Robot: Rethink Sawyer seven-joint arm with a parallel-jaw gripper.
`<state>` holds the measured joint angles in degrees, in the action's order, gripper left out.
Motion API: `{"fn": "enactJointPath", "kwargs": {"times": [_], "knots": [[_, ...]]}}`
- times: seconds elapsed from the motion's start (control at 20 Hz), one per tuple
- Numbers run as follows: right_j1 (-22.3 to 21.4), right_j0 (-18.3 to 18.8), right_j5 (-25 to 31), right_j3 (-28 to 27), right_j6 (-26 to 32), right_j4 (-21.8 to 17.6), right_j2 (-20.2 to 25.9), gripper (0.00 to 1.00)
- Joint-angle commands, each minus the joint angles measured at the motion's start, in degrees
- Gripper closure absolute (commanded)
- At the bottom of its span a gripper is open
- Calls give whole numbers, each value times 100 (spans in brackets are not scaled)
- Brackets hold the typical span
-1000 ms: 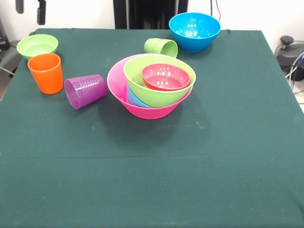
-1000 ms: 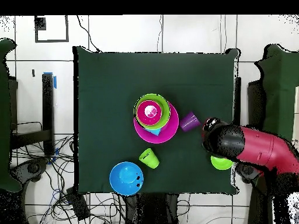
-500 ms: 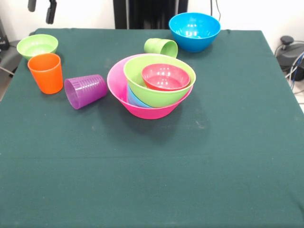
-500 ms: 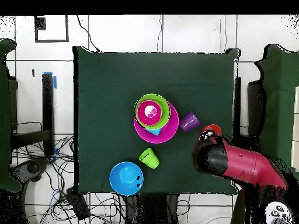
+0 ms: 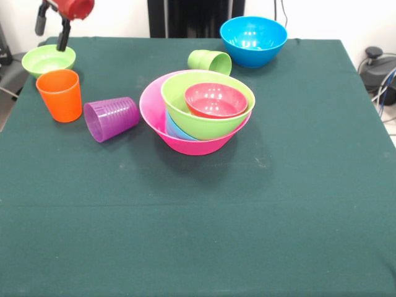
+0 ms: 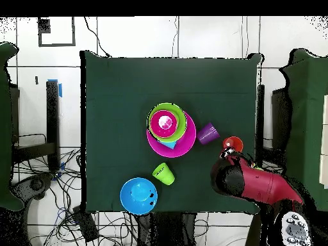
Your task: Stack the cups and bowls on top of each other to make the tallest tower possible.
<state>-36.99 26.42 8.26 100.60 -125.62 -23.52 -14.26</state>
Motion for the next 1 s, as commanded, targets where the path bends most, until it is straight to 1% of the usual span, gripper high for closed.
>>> {"fn": "enactJointPath", "kwargs": {"times": [0.05, 0.15, 0.4, 0.65, 1.0], "knots": [[758, -291, -438, -182, -1024, 309, 49, 0], [774, -354, -454, -177, -1006, 407, -3, 0], [887, -367, -547, -272, -863, 541, -5, 0], [1140, -383, -550, -649, -676, 595, 14, 0], [1108, -353, -366, -800, -523, 569, 86, 0]]}}
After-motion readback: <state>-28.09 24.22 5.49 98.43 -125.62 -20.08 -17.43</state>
